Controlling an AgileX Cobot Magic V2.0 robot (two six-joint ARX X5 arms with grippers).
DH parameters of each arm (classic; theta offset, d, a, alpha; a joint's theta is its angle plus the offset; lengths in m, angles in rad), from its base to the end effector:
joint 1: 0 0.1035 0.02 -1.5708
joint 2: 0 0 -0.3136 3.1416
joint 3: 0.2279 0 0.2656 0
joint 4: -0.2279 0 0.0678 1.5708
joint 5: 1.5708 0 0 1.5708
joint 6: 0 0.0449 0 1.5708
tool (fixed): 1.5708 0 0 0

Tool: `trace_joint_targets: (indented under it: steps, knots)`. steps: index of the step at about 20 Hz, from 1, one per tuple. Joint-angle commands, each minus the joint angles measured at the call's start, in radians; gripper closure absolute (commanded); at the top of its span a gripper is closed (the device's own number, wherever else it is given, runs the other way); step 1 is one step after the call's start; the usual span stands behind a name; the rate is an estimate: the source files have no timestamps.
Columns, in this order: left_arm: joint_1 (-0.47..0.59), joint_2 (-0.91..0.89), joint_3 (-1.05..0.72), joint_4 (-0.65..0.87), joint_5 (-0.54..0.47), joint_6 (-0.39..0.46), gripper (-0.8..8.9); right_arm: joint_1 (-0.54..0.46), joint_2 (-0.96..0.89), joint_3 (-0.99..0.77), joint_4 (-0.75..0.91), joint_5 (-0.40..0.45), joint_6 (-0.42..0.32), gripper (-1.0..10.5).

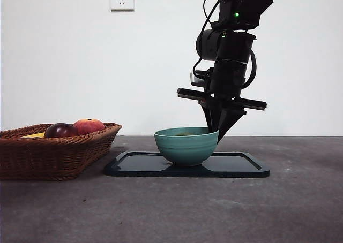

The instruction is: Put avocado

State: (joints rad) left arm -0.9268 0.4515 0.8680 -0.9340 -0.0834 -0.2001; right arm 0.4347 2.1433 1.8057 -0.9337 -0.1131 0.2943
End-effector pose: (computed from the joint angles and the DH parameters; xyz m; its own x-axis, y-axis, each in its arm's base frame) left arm 0.0318 -0.0361 0.3442 0.5866 -0.6426 -0.4930 0.6794 0.7217 -0.1323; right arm 0.4396 0.2097 0.2306 0.2184 0.2258 -0.9494 -0.1780 0.9658 0.1888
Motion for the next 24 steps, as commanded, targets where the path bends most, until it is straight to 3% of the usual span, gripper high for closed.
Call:
trace_joint_targets:
  steps: [1, 6, 9, 12, 16, 24]
  knots:
    - [-0.009, 0.003, 0.008, 0.014, -0.006, 0.008, 3.15, 0.006, 0.030, 0.029, 0.007, -0.011, -0.006, 9.4]
    - [-0.009, 0.003, 0.008, 0.014, -0.006, 0.004, 3.15, 0.005, 0.023, 0.039, -0.010, -0.013, -0.006, 7.0]
    - [-0.009, 0.003, 0.008, 0.014, -0.006, 0.004, 3.15, 0.001, -0.057, 0.098, -0.093, 0.111, -0.043, 4.7]
    - [-0.009, 0.003, 0.008, 0.014, -0.006, 0.004, 3.15, 0.005, -0.187, 0.098, -0.186, 0.118, -0.124, 4.4]
    - [-0.009, 0.003, 0.008, 0.014, -0.006, 0.004, 3.15, 0.025, -0.378, 0.021, -0.278, 0.156, -0.124, 4.4]
    - [-0.009, 0.003, 0.008, 0.014, -0.006, 0.004, 3.15, 0.074, -0.890, -0.506, -0.174, 0.168, -0.123, 4.4]
